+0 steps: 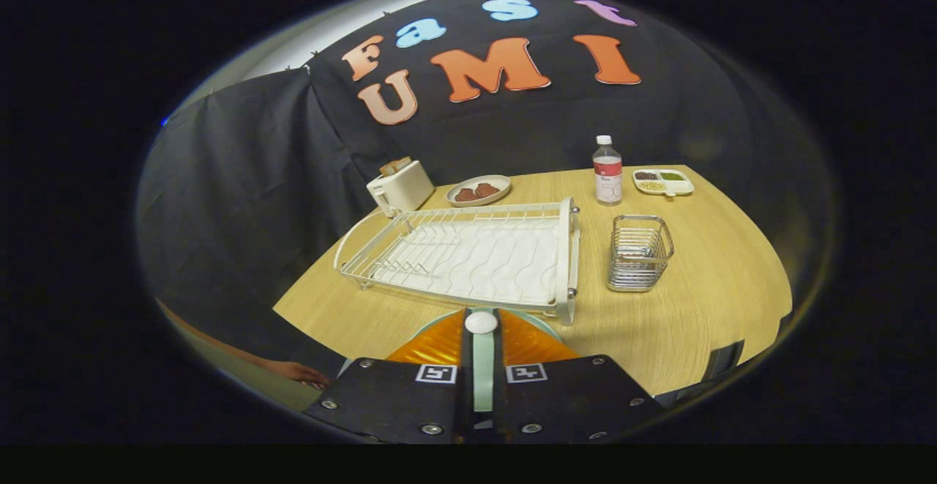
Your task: Take the plate from the dish rack, then take the spoon from the basket and place it into the plate.
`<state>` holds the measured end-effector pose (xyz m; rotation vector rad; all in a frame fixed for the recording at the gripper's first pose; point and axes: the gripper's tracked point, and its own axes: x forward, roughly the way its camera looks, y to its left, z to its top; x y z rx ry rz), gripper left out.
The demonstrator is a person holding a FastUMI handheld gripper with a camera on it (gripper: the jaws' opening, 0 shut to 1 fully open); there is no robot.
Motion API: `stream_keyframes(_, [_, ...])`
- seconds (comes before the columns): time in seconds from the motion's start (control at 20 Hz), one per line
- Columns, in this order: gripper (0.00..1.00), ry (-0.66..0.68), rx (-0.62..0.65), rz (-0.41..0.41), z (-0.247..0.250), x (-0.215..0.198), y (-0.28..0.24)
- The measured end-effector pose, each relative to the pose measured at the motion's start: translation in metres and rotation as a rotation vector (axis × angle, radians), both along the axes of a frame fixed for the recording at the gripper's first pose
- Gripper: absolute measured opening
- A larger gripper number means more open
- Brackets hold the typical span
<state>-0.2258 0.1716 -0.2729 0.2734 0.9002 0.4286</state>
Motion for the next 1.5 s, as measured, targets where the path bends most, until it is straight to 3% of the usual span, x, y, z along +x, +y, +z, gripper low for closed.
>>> stream_keyframes(0.4, [0.11, -0.017, -0.008, 0.125, -0.019, -0.001, 0.031])
stream_keyframes(0.85, [0.14, -0.003, -0.028, 0.186, -0.037, -0.005, 0.034])
stream_keyframes(1.05, [0.15, 0.045, -0.019, 0.166, -0.045, -0.011, 0.028])
stream_keyframes(1.25, [0.24, 0.079, -0.017, 0.129, -0.049, -0.012, 0.014])
stream_keyframes(1.35, [0.33, 0.07, -0.026, 0.089, -0.047, -0.004, 0.002])
stream_keyframes(1.5, [0.34, 0.013, -0.054, 0.011, -0.032, 0.018, -0.021])
